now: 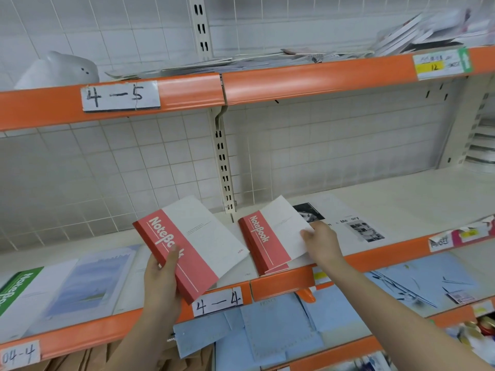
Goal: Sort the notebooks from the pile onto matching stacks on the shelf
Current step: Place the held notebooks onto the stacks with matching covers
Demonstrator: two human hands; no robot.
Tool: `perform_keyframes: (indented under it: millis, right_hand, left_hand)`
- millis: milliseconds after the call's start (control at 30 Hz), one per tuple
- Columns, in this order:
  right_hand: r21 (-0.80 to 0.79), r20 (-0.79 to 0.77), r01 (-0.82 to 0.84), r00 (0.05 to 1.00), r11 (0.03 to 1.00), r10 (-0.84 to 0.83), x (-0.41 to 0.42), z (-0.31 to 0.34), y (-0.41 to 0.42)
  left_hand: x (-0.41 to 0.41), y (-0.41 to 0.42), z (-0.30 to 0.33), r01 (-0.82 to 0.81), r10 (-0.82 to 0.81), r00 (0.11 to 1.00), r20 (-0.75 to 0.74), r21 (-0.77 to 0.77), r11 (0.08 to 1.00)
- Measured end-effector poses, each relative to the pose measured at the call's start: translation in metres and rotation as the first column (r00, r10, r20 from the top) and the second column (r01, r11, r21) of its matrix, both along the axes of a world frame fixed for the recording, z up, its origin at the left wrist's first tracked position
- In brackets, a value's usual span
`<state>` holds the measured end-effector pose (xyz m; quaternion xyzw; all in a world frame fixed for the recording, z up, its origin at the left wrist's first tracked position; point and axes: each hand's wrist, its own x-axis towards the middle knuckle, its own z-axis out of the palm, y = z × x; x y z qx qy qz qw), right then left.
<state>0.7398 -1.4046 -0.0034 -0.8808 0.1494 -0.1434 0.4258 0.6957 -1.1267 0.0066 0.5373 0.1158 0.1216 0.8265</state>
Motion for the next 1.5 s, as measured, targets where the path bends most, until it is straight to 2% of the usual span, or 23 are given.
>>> perform_keyframes:
  millis: [133, 300, 400, 467, 500, 533, 567, 633, 667, 700, 767, 800, 933, 1033, 1100, 1133, 1200, 1300, 1400, 1500]
  right_hand:
    - [-0.191, -0.043, -0.023, 0.999, 0.981, 0.015, -0.002, -0.002, 0.006]
    - [-0.331, -0.097, -0.032, 0.995, 0.943, 0.0, -0.005, -0.004, 0.008]
    - [-0.469, -0.143, -0.019, 0.988, 0.883, -0.054, -0.01, -0.002, 0.012]
    - [-0.53, -0.113, -0.006, 0.991, 0.848, -0.064, -0.014, 0.003, 0.014]
    - [-0.507, -0.067, -0.024, 0.998, 0.862, -0.011, -0.015, 0.007, 0.017]
    - [-0.403, -0.004, -0.07, 0.997, 0.912, 0.075, -0.017, 0.011, 0.02]
    - [-0.245, 0.024, -0.156, 0.986, 0.957, 0.167, -0.019, 0.016, 0.024]
    - [0.061, 0.019, -0.338, 0.941, 0.939, 0.338, -0.025, 0.025, 0.034]
    - [0.108, -0.002, -0.392, 0.919, 0.914, 0.395, -0.027, 0.027, 0.037]
    - [0.08, -0.022, -0.426, 0.903, 0.901, 0.429, -0.029, 0.027, 0.039]
    - [0.038, -0.014, -0.416, 0.909, 0.909, 0.416, -0.03, 0.024, 0.037]
    - [0.073, -0.007, -0.391, 0.92, 0.918, 0.393, -0.03, 0.023, 0.033]
    - [0.33, -0.047, -0.375, 0.91, 0.866, 0.412, -0.03, 0.02, 0.021]
    - [0.489, 0.041, -0.291, 0.949, 0.822, 0.311, -0.027, 0.023, 0.012]
    - [0.428, 0.086, -0.199, 0.98, 0.882, 0.18, -0.02, 0.026, 0.003]
    - [0.374, 0.105, -0.164, 0.985, 0.913, 0.134, -0.017, 0.027, -0.002]
    - [0.299, 0.133, -0.124, 0.987, 0.946, 0.087, -0.012, 0.028, -0.008]
    - [0.211, 0.117, -0.055, 0.993, 0.976, 0.031, -0.007, 0.021, -0.011]
    - [0.141, 0.074, 0.001, 0.997, 0.99, -0.012, -0.003, 0.011, -0.01]
    - [0.048, 0.037, 0.022, 0.999, 0.999, -0.023, -0.002, 0.003, -0.008]
  left_hand:
    - [-0.001, 0.003, -0.001, -0.002, 0.002, 1.0, -0.015, 0.005, 1.0]
    - [-0.003, 0.002, -0.001, 0.022, -0.022, 1.0, -0.013, 0.018, 1.0]
    - [-0.005, -0.003, 0.0, 0.03, -0.03, 0.999, -0.011, 0.029, 0.999]
    - [-0.005, -0.006, 0.0, 0.042, -0.042, 0.999, -0.014, 0.031, 0.999]
    - [-0.005, -0.009, 0.001, 0.052, -0.052, 0.999, -0.013, 0.031, 0.998]
    - [-0.005, -0.012, 0.001, 0.066, -0.066, 0.998, -0.01, 0.033, 0.997]
    - [-0.004, -0.016, 0.002, 0.089, -0.089, 0.996, -0.007, 0.042, 0.995]
    - [-0.003, -0.027, 0.005, 0.166, -0.166, 0.986, -0.008, 0.07, 0.984]
    - [-0.003, -0.034, 0.008, 0.215, -0.215, 0.976, -0.01, 0.078, 0.973]
    - [-0.004, -0.04, 0.011, 0.268, -0.269, 0.963, -0.005, 0.074, 0.96]
    - [-0.005, -0.051, 0.016, 0.377, -0.379, 0.925, 0.021, 0.071, 0.924]
    - [-0.004, -0.055, 0.016, 0.422, -0.426, 0.904, 0.042, 0.08, 0.903]
    - [0.0, -0.07, 0.016, 0.464, -0.468, 0.877, 0.11, 0.063, 0.884]
    - [0.005, -0.079, 0.013, 0.452, -0.452, 0.885, 0.11, 0.022, 0.892]
    - [0.007, -0.079, 0.01, 0.463, -0.471, 0.875, 0.113, 0.091, 0.882]
    - [0.009, -0.079, 0.007, 0.459, -0.484, 0.869, 0.1, 0.2, 0.866]
    - [0.011, -0.077, 0.0, 0.426, -0.497, 0.867, 0.035, 0.466, 0.775]
    - [0.017, -0.076, -0.014, 0.354, -0.462, 0.884, -0.07, 0.747, 0.563]
    - [0.017, -0.078, -0.019, 0.314, -0.456, 0.879, -0.14, 0.889, 0.333]
    - [0.014, -0.083, -0.018, 0.33, -0.464, 0.865, -0.193, 0.914, 0.235]
